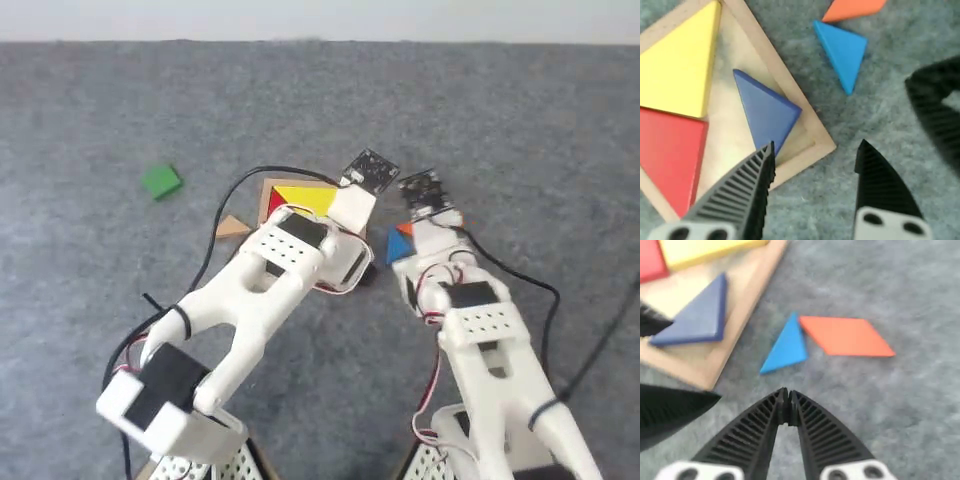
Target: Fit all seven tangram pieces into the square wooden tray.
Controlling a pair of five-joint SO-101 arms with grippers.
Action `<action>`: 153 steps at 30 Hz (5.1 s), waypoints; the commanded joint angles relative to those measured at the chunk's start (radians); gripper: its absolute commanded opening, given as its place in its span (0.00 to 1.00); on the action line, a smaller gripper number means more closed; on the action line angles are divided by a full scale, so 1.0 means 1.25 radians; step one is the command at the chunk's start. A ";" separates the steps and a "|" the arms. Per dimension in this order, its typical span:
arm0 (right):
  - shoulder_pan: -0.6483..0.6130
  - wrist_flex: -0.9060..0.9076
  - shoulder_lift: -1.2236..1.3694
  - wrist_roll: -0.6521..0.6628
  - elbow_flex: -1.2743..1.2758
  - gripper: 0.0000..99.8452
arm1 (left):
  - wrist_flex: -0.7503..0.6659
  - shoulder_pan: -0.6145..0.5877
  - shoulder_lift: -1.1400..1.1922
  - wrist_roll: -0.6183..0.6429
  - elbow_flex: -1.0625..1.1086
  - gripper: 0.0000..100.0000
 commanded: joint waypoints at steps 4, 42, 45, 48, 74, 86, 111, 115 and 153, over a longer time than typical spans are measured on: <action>0.020 -0.053 -0.101 -0.045 0.022 0.01 | 0.000 -0.160 -0.168 0.074 -0.004 0.24; -0.185 -0.110 0.251 -0.174 -0.291 0.01 | -0.303 -0.676 -0.204 0.270 0.134 0.02; -0.190 -0.129 0.360 -0.190 -0.325 0.01 | -0.303 -0.676 -0.204 0.270 0.134 0.02; -0.195 -0.125 0.468 -0.173 -0.379 0.01 | -0.303 -0.676 -0.204 0.270 0.134 0.02; -0.252 0.240 0.632 -0.140 -0.751 0.01 | -0.304 -0.663 -0.205 0.270 0.144 0.02; -0.256 0.358 0.741 -0.134 -0.809 0.01 | -0.304 -0.664 -0.205 0.270 0.144 0.02; -0.255 0.521 0.904 -0.135 -1.080 0.01 | -0.304 -0.664 -0.205 0.269 0.143 0.02; -0.257 0.596 0.904 -0.135 -1.138 0.01 | -0.304 -0.664 -0.205 0.269 0.143 0.02; -0.062 0.409 0.433 -0.108 -0.540 0.14 | -0.446 -0.595 -0.376 0.189 0.341 0.02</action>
